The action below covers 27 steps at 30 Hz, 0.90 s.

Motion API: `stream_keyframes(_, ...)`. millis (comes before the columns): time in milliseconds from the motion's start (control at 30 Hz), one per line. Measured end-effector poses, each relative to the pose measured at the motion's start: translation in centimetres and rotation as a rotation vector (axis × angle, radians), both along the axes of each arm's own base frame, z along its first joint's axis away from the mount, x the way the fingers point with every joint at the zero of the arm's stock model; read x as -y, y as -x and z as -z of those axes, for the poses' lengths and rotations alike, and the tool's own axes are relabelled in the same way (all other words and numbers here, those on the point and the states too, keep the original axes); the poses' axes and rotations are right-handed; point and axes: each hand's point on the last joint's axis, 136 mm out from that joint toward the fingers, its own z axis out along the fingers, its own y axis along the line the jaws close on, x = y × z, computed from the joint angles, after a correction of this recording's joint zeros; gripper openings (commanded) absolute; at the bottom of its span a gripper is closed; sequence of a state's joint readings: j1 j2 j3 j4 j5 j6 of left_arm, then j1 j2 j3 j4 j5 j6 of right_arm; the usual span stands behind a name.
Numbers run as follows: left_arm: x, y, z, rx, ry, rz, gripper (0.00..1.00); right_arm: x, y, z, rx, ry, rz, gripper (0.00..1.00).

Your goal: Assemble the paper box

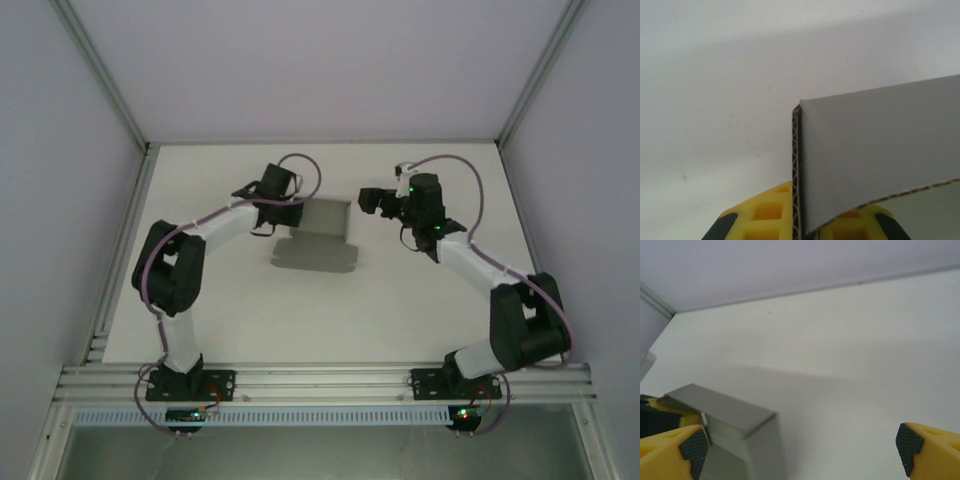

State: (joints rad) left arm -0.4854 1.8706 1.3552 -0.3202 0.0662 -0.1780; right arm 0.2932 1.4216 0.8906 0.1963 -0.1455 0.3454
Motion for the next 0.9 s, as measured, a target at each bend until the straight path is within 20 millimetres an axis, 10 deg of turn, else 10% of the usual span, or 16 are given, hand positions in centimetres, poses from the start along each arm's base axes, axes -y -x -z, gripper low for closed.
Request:
stream_keyframes(167,-1.5,0.3,-3.5,0.055,-0.128,0.285,0.00,3.3,1.2,-2.0,0.004,0.012,0.077,0.99)
stream_keyframes(333,0.4,4.7,-4.4,0.053,-0.303,0.622,0.00,4.3,3.1,-1.2,-0.030,0.047,0.095,0.99)
stream_keyframes(567,1.8,10.0,-2.0,-0.040,-0.523,0.897,0.00,5.1,5.1,2.5,-0.140,0.086,0.102,0.99)
stream_keyframes(900,3.0,7.3,5.5,-0.134,-0.806,0.900,0.00,5.7,5.6,2.6,-0.144,0.088,0.114,0.99)
